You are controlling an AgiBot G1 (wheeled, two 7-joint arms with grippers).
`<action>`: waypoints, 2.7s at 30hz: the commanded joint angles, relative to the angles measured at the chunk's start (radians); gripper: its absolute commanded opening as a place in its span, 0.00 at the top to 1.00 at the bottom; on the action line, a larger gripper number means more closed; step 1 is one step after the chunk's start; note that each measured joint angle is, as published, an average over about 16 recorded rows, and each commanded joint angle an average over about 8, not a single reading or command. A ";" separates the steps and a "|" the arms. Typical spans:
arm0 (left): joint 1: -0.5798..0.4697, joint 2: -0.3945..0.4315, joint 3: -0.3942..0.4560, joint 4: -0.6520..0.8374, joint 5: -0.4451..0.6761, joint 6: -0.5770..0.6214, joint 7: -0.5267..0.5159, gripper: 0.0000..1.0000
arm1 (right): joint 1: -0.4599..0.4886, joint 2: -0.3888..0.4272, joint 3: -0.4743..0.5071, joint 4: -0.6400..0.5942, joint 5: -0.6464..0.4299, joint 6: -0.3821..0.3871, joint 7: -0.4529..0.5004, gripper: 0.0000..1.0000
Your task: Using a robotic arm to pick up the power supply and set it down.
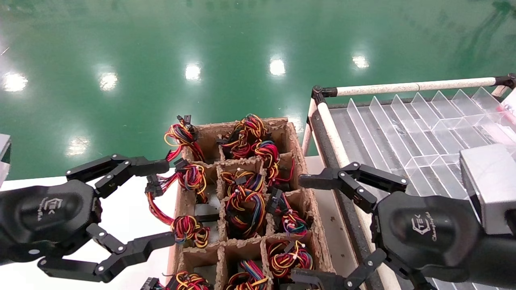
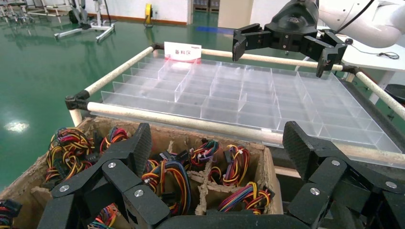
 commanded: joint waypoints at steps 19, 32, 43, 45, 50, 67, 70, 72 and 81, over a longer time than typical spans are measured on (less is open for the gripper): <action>0.000 0.000 0.000 0.000 0.000 0.000 0.000 0.00 | 0.000 0.000 0.000 0.000 0.000 0.000 0.000 0.00; 0.000 0.000 0.000 0.000 0.000 0.000 0.000 0.00 | 0.000 0.000 0.000 0.000 0.000 0.000 0.000 0.00; 0.000 0.000 0.000 0.000 0.000 0.000 0.000 0.00 | 0.000 0.000 0.000 0.000 0.000 0.000 0.000 0.00; 0.000 0.000 0.000 0.000 0.000 0.000 0.000 0.00 | 0.000 0.000 0.000 0.000 0.000 0.000 0.000 0.00; 0.000 0.000 0.000 0.000 0.000 0.000 0.000 0.00 | 0.000 0.000 0.000 0.000 0.000 0.000 0.000 0.00; 0.000 0.000 0.000 0.000 0.000 0.000 0.000 0.00 | 0.000 0.000 0.000 0.000 0.000 0.000 0.000 0.00; 0.000 0.000 0.000 0.000 0.000 0.000 0.000 0.00 | 0.000 0.000 0.000 0.000 0.000 0.000 0.000 0.00; 0.000 0.000 0.000 0.000 0.000 0.000 0.000 0.00 | 0.000 0.000 0.000 0.000 0.000 0.000 0.000 0.00; 0.000 0.000 0.000 0.000 0.000 0.000 0.000 0.00 | 0.000 0.000 0.000 0.000 0.000 0.000 0.000 0.00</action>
